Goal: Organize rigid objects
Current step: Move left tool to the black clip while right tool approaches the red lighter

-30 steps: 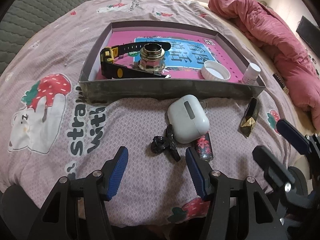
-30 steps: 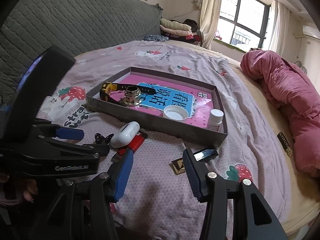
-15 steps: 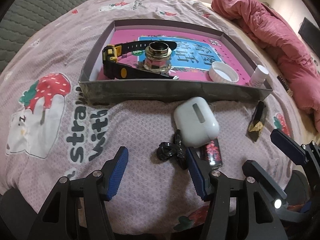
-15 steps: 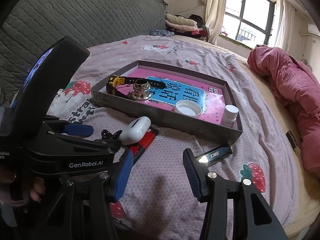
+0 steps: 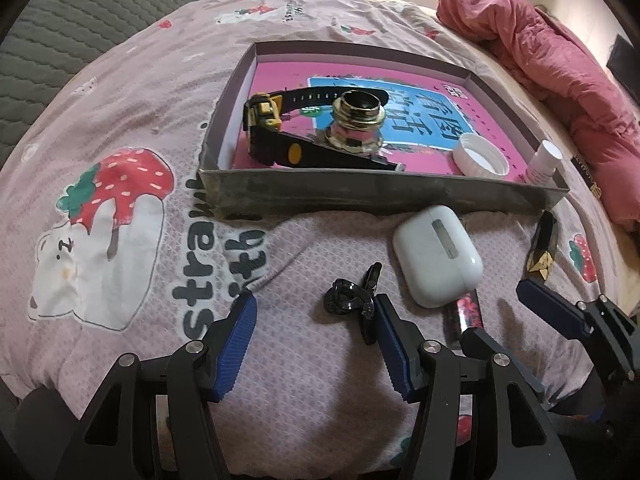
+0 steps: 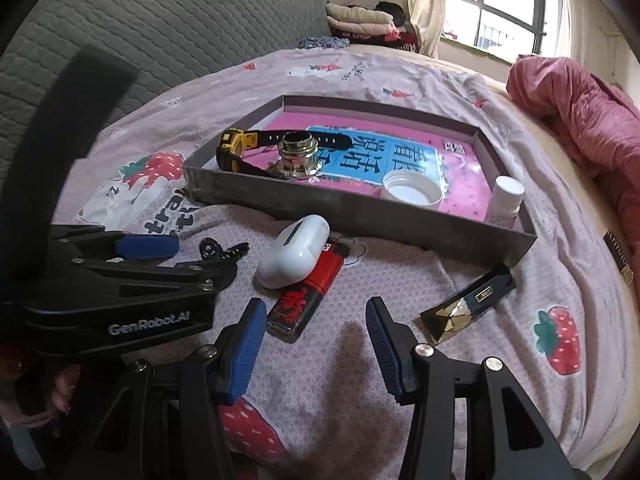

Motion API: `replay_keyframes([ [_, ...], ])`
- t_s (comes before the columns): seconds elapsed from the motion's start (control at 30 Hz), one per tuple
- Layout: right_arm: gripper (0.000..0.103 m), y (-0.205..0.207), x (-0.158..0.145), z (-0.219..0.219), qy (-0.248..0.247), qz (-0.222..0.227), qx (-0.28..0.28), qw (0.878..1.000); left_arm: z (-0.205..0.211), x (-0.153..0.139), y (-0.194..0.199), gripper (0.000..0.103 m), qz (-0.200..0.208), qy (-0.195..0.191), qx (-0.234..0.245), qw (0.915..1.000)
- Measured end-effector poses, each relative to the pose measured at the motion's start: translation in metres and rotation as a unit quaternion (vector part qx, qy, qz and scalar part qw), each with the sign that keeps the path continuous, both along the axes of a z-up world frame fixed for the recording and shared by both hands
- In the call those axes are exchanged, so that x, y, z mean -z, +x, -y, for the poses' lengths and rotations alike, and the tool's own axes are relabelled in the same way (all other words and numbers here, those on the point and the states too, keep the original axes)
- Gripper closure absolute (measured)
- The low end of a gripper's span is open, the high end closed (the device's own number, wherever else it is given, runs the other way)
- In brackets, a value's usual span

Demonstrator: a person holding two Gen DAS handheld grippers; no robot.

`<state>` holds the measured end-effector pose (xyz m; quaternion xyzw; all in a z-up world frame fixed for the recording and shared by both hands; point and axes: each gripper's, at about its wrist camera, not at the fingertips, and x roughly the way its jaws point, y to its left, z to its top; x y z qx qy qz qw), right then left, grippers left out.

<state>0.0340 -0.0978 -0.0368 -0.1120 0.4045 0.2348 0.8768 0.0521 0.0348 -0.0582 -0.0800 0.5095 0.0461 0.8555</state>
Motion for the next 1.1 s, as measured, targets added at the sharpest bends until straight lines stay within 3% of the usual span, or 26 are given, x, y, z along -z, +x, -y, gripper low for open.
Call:
replay_keyframes([
  [0.37, 0.051, 0.014, 0.017, -0.013, -0.009, -0.02, 0.019, 1.0, -0.005, 0.003, 0.003, 0.042, 0.003, 0.0, 0.004, 1.0],
  [0.63, 0.051, 0.015, 0.017, 0.001, -0.001, -0.023, 0.02, 1.0, -0.006, 0.005, 0.005, 0.042, 0.007, -0.006, 0.005, 0.9999],
  [1.1, 0.051, 0.03, 0.022, 0.007, -0.009, -0.002, 0.036, 0.999, -0.006, 0.007, 0.009, 0.042, 0.015, -0.013, 0.008, 0.9998],
])
